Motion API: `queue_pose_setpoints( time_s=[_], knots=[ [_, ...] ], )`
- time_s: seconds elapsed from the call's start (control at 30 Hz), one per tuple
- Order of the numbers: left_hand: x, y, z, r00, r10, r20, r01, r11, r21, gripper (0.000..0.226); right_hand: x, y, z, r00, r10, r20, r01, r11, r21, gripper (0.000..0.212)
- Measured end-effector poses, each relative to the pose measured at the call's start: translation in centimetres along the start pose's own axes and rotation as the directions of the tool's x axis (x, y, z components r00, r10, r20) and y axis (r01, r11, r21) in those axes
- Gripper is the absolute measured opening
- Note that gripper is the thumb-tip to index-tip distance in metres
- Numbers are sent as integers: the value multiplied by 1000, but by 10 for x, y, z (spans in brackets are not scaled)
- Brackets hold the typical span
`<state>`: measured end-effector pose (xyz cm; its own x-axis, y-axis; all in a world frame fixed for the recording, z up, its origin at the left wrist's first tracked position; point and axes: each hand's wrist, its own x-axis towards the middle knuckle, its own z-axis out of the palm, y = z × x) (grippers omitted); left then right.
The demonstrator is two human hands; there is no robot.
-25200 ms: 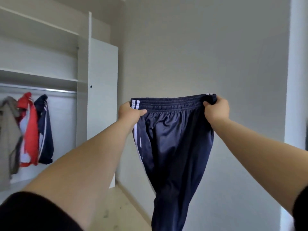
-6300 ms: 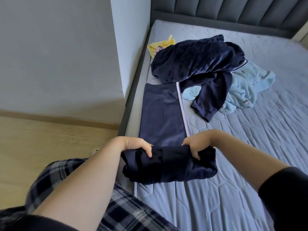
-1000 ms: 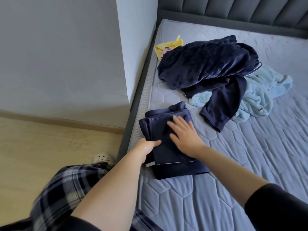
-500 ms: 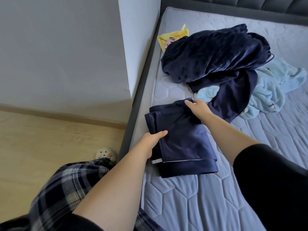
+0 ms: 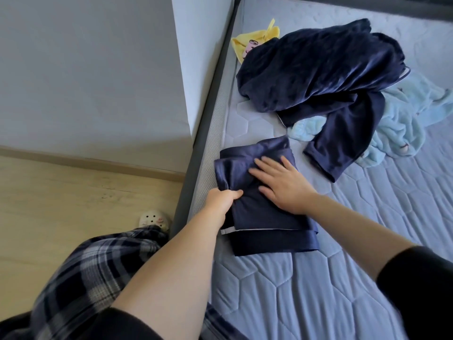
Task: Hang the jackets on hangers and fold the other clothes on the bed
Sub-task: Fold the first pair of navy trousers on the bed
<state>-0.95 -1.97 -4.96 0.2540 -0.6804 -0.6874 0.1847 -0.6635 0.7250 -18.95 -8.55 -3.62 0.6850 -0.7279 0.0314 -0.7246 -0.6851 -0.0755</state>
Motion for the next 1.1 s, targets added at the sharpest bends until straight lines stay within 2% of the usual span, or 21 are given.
queue_pose_setpoints(
  time_s=[0.03, 0.07, 0.1, 0.13, 0.17, 0.2, 0.23, 0.27, 0.3, 0.33, 0.37, 0.4, 0.47, 0.53, 0.6, 0.63, 0.67, 0.77, 0.9, 1.0, 1.1],
  knots=[
    [0, 0, 2, 1000, 12, -17, -12, 1000, 12, 39, -10, 10, 5, 989, 87, 117, -80, 995, -64, 53],
    [0, -2, 3, 1000, 11, -29, -11, 1000, 7, 44, -17, 21, 3, 949, 285, 135, -285, 958, -21, 54],
    [0, -2, 3, 999, 1, -41, -1, 1000, -8, 49, -20, 31, -2, 854, 509, 106, -519, 847, 116, 55],
    [0, -3, 3, 999, -11, -53, 10, 1000, -19, 52, -23, 38, -8, 746, 663, 67, -656, 712, 251, 56],
    [1, -4, 2, 998, -17, -60, 16, 1000, -21, 54, -27, 36, -9, 697, 717, -18, -669, 659, 344, 56],
    [2, -4, 2, 998, -15, -62, 14, 1000, -18, 54, -31, 27, -10, 717, 685, -131, -605, 705, 369, 57],
    [2, -5, 2, 998, -11, -66, 10, 1000, -14, 52, -35, 14, -7, 808, 552, -206, -481, 820, 310, 58],
    [2, -5, 2, 997, -4, -75, 4, 1000, -7, 50, -40, 2, -1, 914, 356, -197, -321, 928, 188, 59],
    [2, -5, 3, 996, 5, -91, -4, 1000, 8, 48, -46, -6, 6, 976, 193, -99, -186, 980, 74, 59],
    [1, -6, 3, 994, 19, -108, -16, 999, 32, 46, -51, -9, 14, 988, 150, 30, -151, 988, 24, 59],
    [1, -6, 4, 992, 35, -124, -28, 998, 56, 46, -53, -6, 20, 971, 217, 104, -220, 975, 23, 57],
    [1, -7, 4, 990, 45, -136, -36, 997, 65, 47, -52, 0, 22, 926, 357, 121, -371, 920, 124, 55],
    [0, -6, 4, 990, 34, -137, -27, 998, 49, 51, -47, 10, 17, 764, 622, 171, -612, 616, 496, 45],
    [-3, -5, 0, 997, -25, -76, 24, 1000, -20, 54, -42, 12, 12, 621, 751, 224, -621, 297, 726, 36],
    [-9, -4, -9, 986, -125, 109, 133, 988, -75, 51, -42, 12, 8, 545, 738, 398, -609, 22, 793, 30],
    [-13, -5, -14, 957, -180, 225, 195, 980, -46, 47, -44, 9, 5, 525, 675, 519, -611, -127, 782, 33],
    [-17, -7, -18, 922, -222, 318, 237, 971, -9, 40, -46, 10, 6, 518, 601, 609, -625, -220, 749, 39],
    [-21, -13, -24, 889, -228, 397, 248, 969, 2, 18, -52, 13, 5, 588, 426, 688, -629, -293, 720, 49],
    [-29, -5, -28, 917, -177, 357, 195, 981, -14, 7, -54, 8, -6, 664, 304, 683, -637, -249, 729, 50],
    [-40, 9, -39, 930, -117, 347, 135, 990, -28, 16, -51, -1, -17, 666, 304, 681, -636, -244, 732, 43],
    [-59, 25, -52, 946, -63, 318, 84, 995, -55, 22, -42, -15, -36, 653, 328, 682, -635, -254, 730, 46]
  ],
)
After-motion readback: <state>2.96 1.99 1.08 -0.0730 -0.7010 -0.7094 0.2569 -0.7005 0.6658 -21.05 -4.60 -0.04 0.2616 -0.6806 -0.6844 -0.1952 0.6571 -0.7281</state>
